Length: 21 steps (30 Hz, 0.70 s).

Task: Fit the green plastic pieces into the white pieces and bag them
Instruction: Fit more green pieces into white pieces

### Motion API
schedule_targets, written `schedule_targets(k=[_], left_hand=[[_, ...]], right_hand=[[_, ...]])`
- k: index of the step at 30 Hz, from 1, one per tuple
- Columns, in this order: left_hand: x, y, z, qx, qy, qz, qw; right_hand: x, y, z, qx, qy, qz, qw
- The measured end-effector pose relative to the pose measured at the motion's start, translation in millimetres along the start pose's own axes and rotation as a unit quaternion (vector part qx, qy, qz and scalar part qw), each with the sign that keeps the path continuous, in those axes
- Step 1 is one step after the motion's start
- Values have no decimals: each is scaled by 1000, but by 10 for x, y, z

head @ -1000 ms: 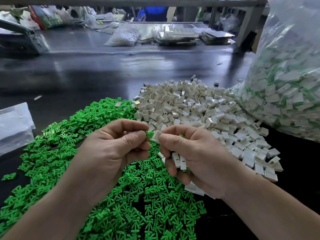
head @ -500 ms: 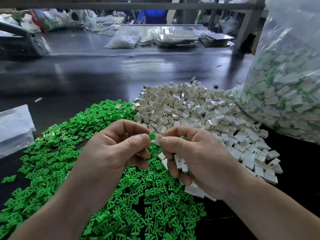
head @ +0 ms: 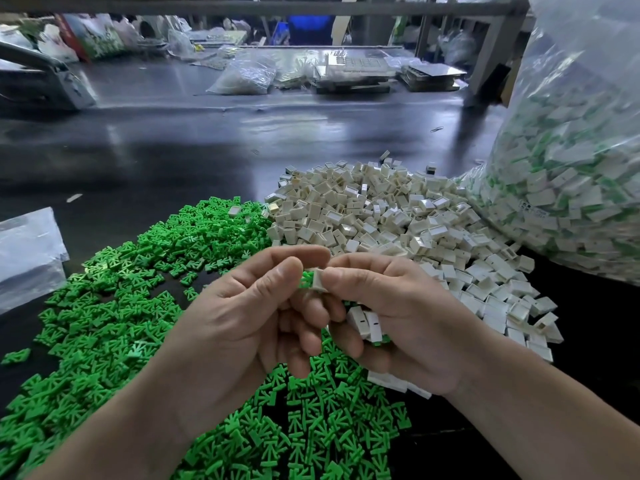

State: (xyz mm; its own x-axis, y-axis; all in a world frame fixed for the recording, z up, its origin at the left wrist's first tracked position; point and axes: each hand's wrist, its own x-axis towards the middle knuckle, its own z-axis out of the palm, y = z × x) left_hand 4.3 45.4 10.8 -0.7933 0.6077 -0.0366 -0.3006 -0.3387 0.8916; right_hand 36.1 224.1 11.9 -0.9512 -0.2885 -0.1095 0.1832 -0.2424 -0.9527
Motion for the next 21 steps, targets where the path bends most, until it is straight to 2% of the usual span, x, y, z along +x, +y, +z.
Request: schedule_targets(k=[3, 9, 14, 21], left_hand=[[2, -10, -6, -53, -42, -24, 997], [3, -75, 22, -81, -9, -31, 996], [7, -98, 14, -128, -42, -30, 990], [13, -101, 35, -91, -19, -8, 996]], right_hand=[[0, -4, -13, 9, -2, 20, 1000], [0, -4, 21, 13, -10, 33, 999], [-6, -15, 4, 31, -15, 35, 999], [-21, -11, 37, 10, -9, 20, 1000]])
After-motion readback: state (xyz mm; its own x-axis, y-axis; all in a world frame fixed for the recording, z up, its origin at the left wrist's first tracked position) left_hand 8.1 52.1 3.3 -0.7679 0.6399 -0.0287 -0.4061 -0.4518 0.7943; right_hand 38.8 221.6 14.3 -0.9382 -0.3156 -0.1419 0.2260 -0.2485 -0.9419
